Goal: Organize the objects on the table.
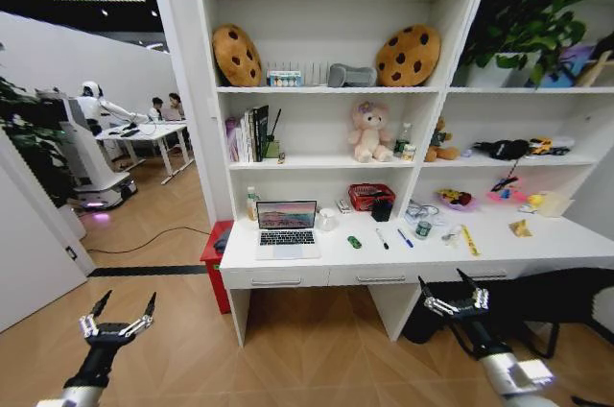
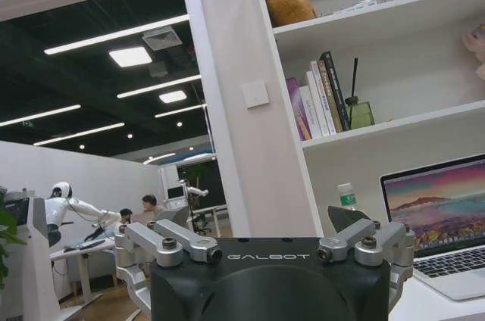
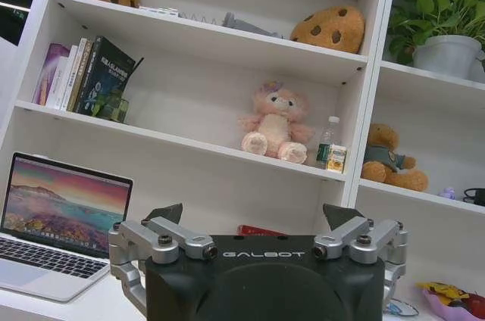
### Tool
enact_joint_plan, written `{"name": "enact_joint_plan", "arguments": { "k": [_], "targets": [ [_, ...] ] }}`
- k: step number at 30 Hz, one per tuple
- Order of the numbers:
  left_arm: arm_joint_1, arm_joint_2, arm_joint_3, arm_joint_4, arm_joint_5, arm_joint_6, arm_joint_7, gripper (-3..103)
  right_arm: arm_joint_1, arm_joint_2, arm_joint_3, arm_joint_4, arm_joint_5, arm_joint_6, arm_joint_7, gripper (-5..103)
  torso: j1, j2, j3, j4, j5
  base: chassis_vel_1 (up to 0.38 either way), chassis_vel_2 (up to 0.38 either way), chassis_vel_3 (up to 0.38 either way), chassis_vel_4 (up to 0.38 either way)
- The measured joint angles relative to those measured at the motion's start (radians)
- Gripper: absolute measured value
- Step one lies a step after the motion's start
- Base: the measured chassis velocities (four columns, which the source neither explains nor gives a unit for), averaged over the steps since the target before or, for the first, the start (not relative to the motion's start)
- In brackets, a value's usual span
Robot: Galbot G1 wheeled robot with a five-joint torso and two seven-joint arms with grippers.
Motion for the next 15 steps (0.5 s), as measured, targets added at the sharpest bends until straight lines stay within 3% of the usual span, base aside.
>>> {"name": "enact_joint_plan", "arguments": {
  "k": [15],
  "targets": [
    [-0.004,-0.004,0.000,0.002,0.006,0.001,-0.001,100,0.000,0.003,0.000,-0.001,-0.001,0.000,0.000,100,0.000,0.000,0.000,0.0000,0.0000,0.000,0.000,0.000,0.000]
  ]
}}
